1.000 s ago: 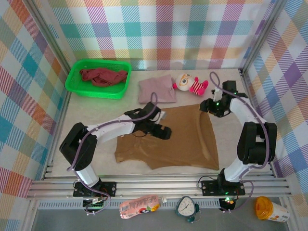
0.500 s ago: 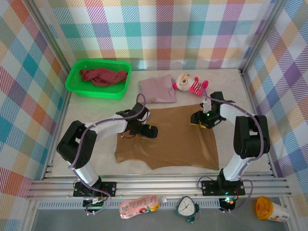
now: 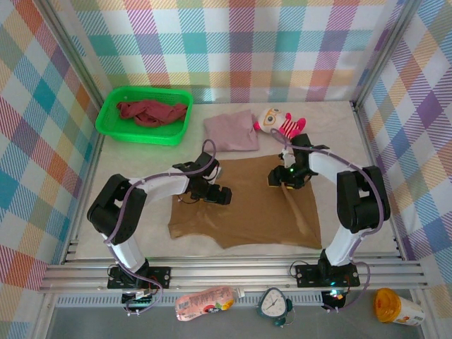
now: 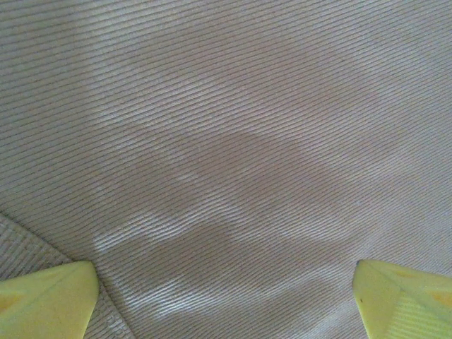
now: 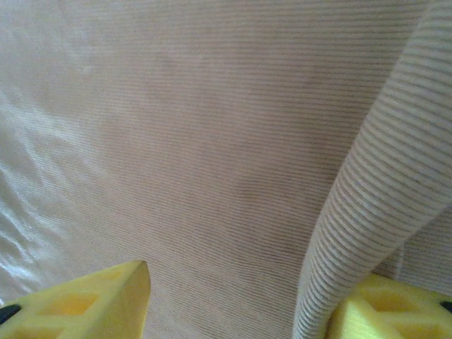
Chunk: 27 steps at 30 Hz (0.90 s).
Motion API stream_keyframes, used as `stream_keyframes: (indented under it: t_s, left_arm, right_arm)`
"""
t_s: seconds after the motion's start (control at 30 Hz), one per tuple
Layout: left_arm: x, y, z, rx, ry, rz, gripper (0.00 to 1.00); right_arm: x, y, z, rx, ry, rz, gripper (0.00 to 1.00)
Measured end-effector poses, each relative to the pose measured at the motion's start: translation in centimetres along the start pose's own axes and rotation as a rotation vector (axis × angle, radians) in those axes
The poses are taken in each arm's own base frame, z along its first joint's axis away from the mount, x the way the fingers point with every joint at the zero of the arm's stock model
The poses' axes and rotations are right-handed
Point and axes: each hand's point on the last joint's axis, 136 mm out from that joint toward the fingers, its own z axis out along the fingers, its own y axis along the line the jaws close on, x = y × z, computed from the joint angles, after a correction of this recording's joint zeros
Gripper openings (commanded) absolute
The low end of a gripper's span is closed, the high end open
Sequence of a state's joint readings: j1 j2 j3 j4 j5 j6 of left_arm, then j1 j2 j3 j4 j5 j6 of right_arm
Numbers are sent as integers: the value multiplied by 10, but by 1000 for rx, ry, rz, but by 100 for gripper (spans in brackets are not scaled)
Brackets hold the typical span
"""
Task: Fold and stack the tank tops
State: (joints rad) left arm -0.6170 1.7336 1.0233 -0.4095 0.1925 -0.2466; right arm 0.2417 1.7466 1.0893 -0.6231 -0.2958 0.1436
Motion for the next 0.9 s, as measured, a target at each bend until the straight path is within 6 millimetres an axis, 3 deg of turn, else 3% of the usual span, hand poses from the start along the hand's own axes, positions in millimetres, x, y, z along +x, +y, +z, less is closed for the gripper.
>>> stream_keyframes:
  t_s: [0.43,0.6,0.73,0.9]
  left_arm:
    - [1,1,2,-4,5,3,92]
    - [1,2,2,-6,7,7,92]
    - [2,2,2,-7,8,11,92]
    - [2,2,3,-7,10,18,92]
  right_arm:
    - [18,19,7,130,49,-116,60]
    - [22,16,-16,158,-11,-123,60]
    - [18,9,-48,143,-113,-91,57]
    - [16,-20,-63,139,-164,9,35]
